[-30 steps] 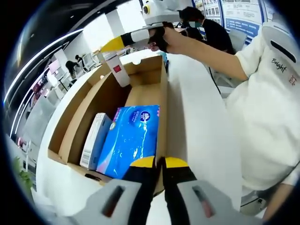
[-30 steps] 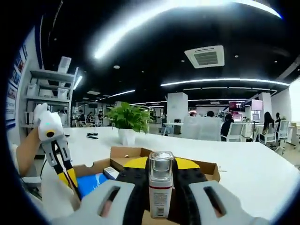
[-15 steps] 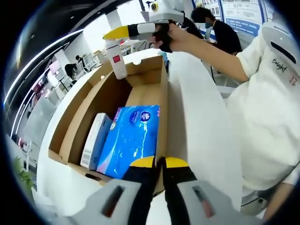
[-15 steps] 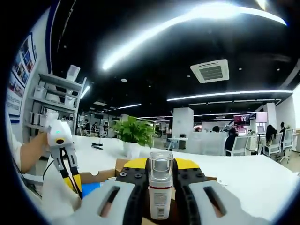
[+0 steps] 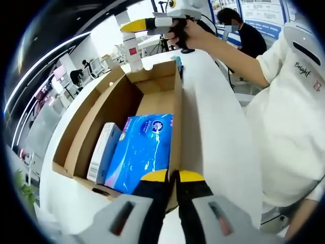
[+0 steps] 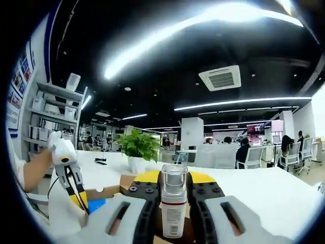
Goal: Operate the shoe box by opening the lid, removing the specified soft item, and placing it in the target area until the item is outside and the box remains undamaged.
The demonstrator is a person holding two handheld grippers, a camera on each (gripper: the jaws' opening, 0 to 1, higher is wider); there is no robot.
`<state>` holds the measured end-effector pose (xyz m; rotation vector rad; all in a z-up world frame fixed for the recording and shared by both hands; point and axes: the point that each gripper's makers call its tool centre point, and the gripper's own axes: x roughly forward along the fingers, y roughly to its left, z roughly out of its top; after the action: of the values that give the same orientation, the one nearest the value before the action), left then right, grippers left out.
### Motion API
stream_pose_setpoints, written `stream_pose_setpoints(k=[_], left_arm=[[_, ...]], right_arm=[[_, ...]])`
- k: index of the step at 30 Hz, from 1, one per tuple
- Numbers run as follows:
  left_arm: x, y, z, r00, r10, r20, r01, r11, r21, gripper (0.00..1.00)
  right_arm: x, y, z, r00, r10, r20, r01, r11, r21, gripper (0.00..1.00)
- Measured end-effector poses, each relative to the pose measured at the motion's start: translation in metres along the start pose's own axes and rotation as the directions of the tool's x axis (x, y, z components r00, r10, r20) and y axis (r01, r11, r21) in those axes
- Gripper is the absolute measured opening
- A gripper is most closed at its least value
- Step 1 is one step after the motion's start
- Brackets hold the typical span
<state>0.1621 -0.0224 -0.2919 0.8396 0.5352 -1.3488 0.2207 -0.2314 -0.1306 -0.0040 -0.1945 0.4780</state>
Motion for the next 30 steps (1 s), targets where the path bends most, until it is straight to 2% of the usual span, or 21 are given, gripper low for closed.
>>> stream_pose_setpoints(k=[2,5,9,11,16,19,21,30], left_arm=[[0.000,0.000,0.000,1.000,0.000,-0.003,0.000,1.000,-0.002,0.05],[0.000,0.000,0.000,1.000,0.002,-0.003,-0.002,1.000,-0.002,0.05],[0.000,0.000,0.000,1.000,0.005,0.002,-0.005,1.000,0.000,0.05],[0.000,0.000,0.000,1.000,0.005,0.002,-0.005,1.000,0.001,0.05],[0.000,0.000,0.000,1.000,0.004,0.000,-0.004,1.000,-0.001,0.05],[0.000,0.000,0.000,1.000,0.005,0.002,-0.005,1.000,-0.003,0.05],[0.000,0.000,0.000,1.000,0.006,0.003,-0.006,1.000,-0.004,0.05],[0.000,0.000,0.000,1.000,-0.001,0.007,0.001,1.000,0.007,0.05]], right_arm=[[-0.003,0.005,0.000,0.999,0.041,0.006,-0.042,0.999,0.006,0.18],[-0.005,0.004,0.001,1.000,0.027,0.011,-0.027,1.000,-0.011,0.18],[-0.008,0.003,-0.002,0.999,0.042,-0.006,-0.042,0.999,-0.031,0.18],[-0.012,-0.002,-0.003,1.000,0.023,-0.005,-0.023,0.999,-0.046,0.18],[-0.019,-0.011,0.006,1.000,0.007,0.024,-0.006,1.000,-0.021,0.18],[-0.024,-0.019,0.010,0.998,-0.052,0.022,0.053,0.996,-0.076,0.18],[-0.027,-0.025,0.012,0.995,-0.091,0.027,0.093,0.992,-0.082,0.18],[-0.058,-0.048,0.029,0.983,-0.171,0.068,0.178,0.979,-0.102,0.18]])
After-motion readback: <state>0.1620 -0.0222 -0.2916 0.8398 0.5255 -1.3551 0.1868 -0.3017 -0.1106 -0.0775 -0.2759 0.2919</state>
